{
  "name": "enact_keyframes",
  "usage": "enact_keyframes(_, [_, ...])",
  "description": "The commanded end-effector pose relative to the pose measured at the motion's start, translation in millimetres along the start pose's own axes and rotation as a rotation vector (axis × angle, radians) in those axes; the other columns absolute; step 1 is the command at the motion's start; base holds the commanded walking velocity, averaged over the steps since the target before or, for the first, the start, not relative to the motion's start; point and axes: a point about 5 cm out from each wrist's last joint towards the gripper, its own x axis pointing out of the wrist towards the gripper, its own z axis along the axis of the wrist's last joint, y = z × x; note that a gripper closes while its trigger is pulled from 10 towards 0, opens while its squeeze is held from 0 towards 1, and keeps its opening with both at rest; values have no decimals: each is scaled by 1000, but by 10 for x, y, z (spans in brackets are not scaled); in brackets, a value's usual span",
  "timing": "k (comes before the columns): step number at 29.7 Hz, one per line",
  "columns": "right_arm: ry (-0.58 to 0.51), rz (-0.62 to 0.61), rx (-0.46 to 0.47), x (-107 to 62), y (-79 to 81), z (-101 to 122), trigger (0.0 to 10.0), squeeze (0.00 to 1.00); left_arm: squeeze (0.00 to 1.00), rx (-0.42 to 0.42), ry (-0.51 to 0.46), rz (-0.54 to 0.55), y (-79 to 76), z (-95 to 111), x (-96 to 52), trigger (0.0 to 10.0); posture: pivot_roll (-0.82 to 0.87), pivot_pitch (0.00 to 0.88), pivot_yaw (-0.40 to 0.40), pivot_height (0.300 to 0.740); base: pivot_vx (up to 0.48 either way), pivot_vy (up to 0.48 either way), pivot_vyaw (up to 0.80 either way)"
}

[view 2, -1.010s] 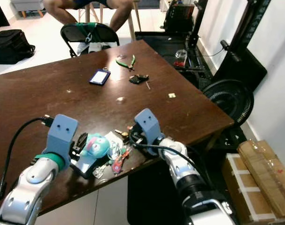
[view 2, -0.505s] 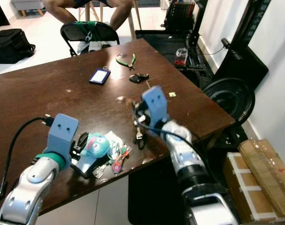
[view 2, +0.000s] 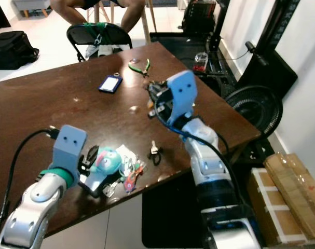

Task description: Hang keys on a hook

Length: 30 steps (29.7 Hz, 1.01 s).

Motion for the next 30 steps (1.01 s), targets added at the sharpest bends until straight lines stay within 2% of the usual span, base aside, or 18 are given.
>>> enact_keyframes(1, [-10, -39, 16, -97, 32, -28, 10000, 0, 0, -6, -19, 37, 59, 2, -53, 10000, -72, 36, 106, 740, 0, 0, 0])
enact_keyframes(2, [-12, -101, 30, -225, 61, -84, 10000, 0, 0, -18, -42, 65, 79, 8, -83, 10000, -92, 0, 95, 740, 0, 0, 0])
enact_keyframes(3, [-12, -101, 30, -225, 61, -84, 10000, 0, 0, -18, -42, 65, 79, 8, -83, 10000, -92, 0, 95, 740, 0, 0, 0])
enact_keyframes(5, [11, -201, 65, -378, 104, -185, 10000, 0, 0, -39, -46, 115, 117, -29, -87, 10000, -112, 0, 87, 740, -133, 0, 0])
enact_keyframes(7, [30, -224, 77, -401, 120, -225, 10000, 0, 0, -41, -43, 131, 126, -46, -72, 10000, -115, 0, 82, 740, -274, 0, 0])
enact_keyframes(14, [61, -213, 97, -334, 167, -291, 10000, 0, 0, -43, -54, 149, 145, -41, -16, 10000, -109, 0, 74, 740, -304, 0, 0])
enact_keyframes(30, [67, -196, 87, -301, 265, -262, 10000, 0, 0, -48, -55, 181, 176, -69, -49, 10000, -86, 0, 62, 740, -356, 0, 0])
